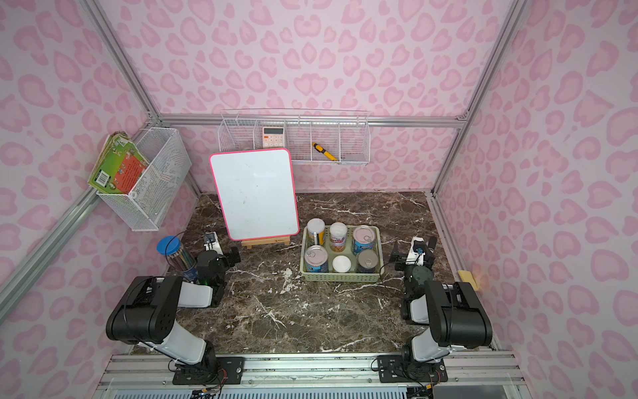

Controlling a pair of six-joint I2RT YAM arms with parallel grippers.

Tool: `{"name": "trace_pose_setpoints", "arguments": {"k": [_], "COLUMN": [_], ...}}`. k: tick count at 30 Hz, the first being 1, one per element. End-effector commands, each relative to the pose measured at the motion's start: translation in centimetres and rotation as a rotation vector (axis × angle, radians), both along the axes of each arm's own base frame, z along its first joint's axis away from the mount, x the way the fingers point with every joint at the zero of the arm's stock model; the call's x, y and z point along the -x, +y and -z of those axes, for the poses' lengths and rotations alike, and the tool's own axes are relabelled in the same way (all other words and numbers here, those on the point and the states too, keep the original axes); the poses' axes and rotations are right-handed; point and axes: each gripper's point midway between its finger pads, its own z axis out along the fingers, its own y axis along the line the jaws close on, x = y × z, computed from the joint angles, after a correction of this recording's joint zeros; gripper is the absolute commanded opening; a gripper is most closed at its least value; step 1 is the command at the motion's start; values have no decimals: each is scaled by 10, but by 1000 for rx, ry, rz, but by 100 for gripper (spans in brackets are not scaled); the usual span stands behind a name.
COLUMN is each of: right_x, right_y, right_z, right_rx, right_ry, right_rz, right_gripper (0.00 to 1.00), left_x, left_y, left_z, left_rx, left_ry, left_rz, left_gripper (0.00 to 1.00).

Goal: Put the canned food in the basket
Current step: Reset both arms

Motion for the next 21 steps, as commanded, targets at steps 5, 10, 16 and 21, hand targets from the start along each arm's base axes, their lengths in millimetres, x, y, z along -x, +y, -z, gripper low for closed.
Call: {"name": "trace_pose_setpoints", "arguments": {"k": [5,10,16,21], "right_x": [-2,-4,-6,-8], "right_y": [-1,0,5,6], "right_z": [1,2,3,5], "right_rx": [0,8,24,28], "right_ry": [8,18,25,34], "right_rz": [15,13,-1,-7], "right_gripper": [100,100,100,100], "left_x": [-1,-1,-1,-1], "left_y": [0,0,1,0], "left_z": [0,0,0,0], "left_rx": [9,9,10,11], "left_ry": [3,4,4,4], "left_rz": [0,1,0,2], "left_gripper": [100,99,99,99]}}
